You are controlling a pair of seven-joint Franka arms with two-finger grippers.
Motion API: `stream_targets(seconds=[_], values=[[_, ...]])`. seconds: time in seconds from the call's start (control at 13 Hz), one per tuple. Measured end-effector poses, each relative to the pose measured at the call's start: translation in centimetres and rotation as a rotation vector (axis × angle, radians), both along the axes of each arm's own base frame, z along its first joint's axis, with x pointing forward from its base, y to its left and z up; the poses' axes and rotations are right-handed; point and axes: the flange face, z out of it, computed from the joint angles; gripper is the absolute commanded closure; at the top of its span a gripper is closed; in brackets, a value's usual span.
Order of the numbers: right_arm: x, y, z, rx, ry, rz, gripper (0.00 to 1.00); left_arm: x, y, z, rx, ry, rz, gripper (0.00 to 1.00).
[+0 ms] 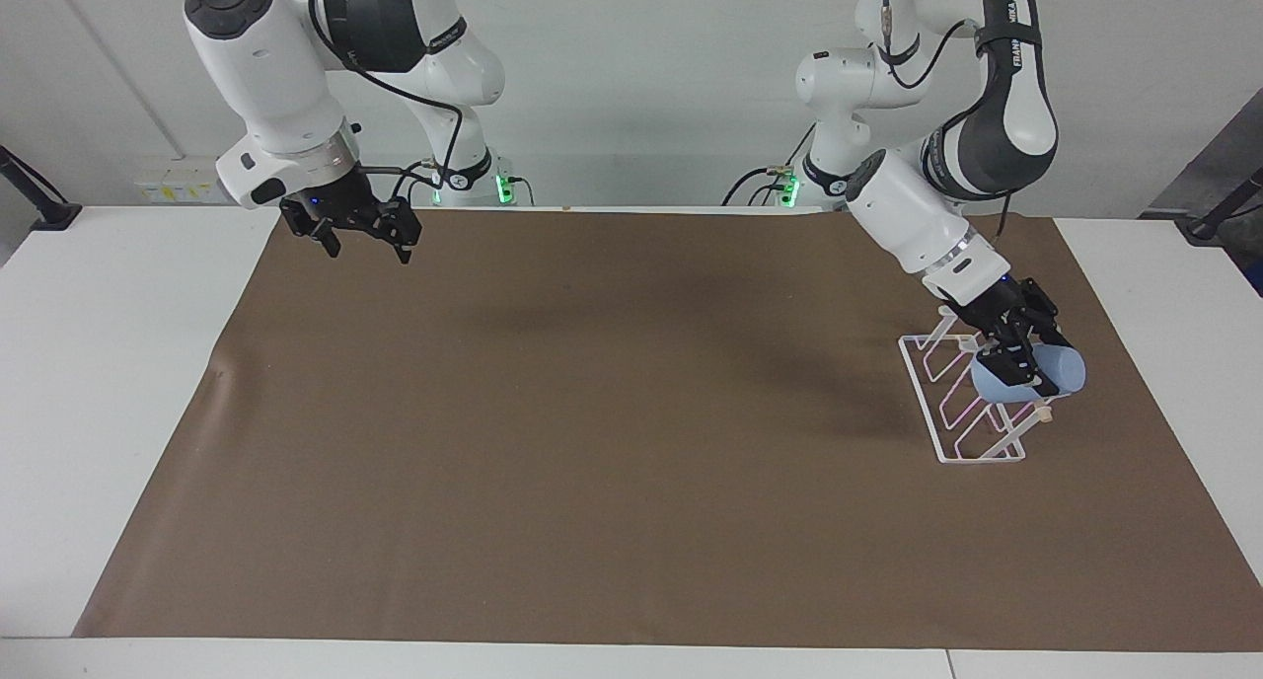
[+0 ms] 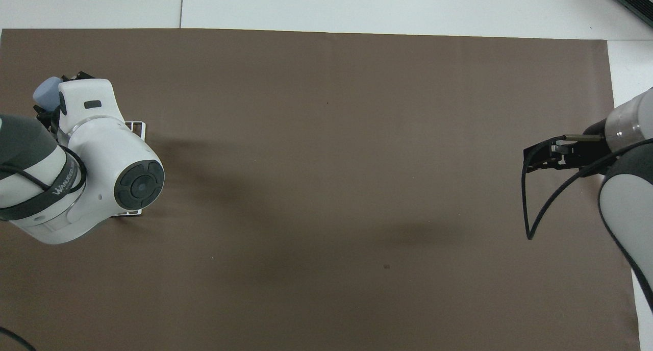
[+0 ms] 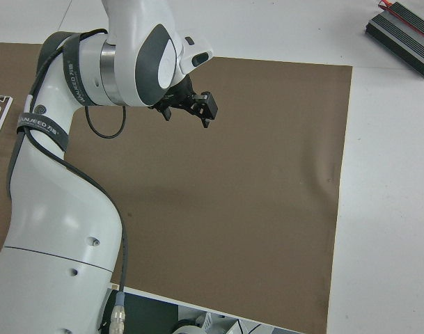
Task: Hang cup on cup holder
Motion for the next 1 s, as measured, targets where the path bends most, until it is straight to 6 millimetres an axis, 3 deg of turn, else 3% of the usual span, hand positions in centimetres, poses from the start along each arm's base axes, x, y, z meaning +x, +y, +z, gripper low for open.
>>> stream_targets(seconds=[0.23, 0.54, 0.61, 0.69, 1.0], values=[[0.1, -2.8, 0.0, 0.006, -0.010, -0.011, 0.00, -0.2, 0.0, -0.5, 0.002, 0.006, 0.001, 1.00], [0.1, -2.2, -0.2, 0.006, -0.009, 0.001, 0.00, -0.7, 0.1, -1.5, 0.003, 0.003, 0.006, 1.00], [0.1, -2.1, -0.2, 0.007, -0.009, 0.014, 0.00, -0.7, 0.1, -1.6, 0.004, 0.002, 0.006, 0.65], [0.1, -2.0, -0.2, 0.008, -0.009, 0.029, 0.00, -0.8, 0.1, -1.6, 0.004, 0.002, 0.005, 0.03], [0.1, -2.0, -0.1, 0.010, -0.010, 0.067, 0.00, -0.8, -0.1, -1.5, 0.004, -0.001, 0.002, 0.00]])
